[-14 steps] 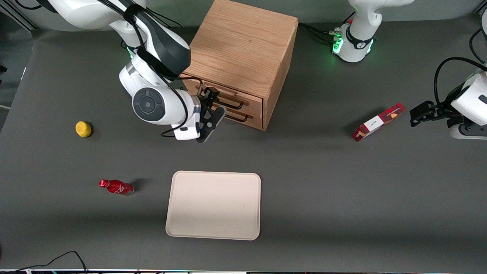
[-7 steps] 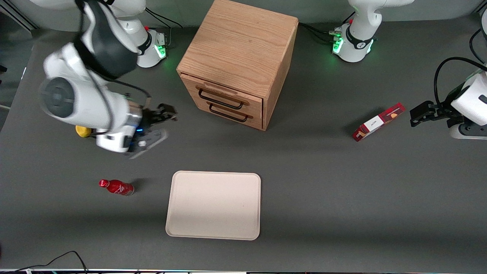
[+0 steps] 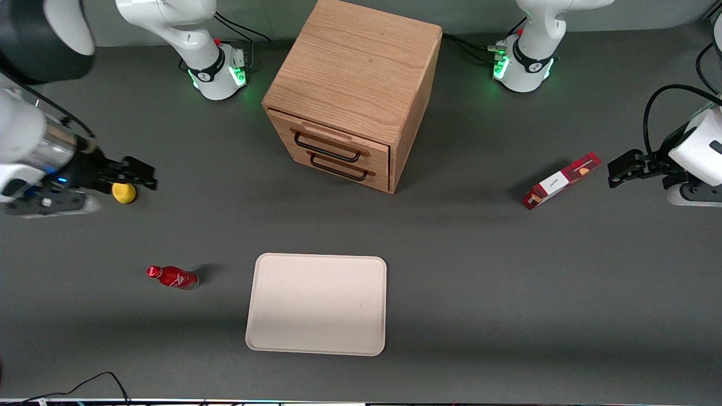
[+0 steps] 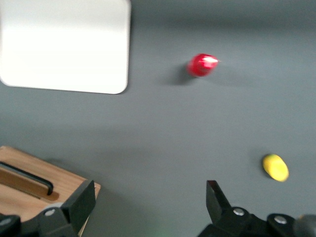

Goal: Close top drawer

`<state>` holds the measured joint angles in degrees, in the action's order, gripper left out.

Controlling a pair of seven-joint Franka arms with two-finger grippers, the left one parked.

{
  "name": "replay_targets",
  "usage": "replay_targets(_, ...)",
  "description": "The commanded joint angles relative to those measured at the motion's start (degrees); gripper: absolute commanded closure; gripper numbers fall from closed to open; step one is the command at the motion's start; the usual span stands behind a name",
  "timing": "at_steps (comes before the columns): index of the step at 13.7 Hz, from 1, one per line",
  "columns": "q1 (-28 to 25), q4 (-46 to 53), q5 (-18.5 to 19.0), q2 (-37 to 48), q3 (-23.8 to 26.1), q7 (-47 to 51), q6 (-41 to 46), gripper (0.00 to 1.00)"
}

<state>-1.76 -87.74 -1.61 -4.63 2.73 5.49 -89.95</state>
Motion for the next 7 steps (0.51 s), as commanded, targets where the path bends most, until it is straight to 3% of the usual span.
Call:
replay_targets(1,-0.5,-8.8,0.6,8.0,-3.3,1.6,-2.3,0.00)
replay_targets(7,-0.6,-12.0,0.7,11.7,-5.3,2.2,-4.3,0.00)
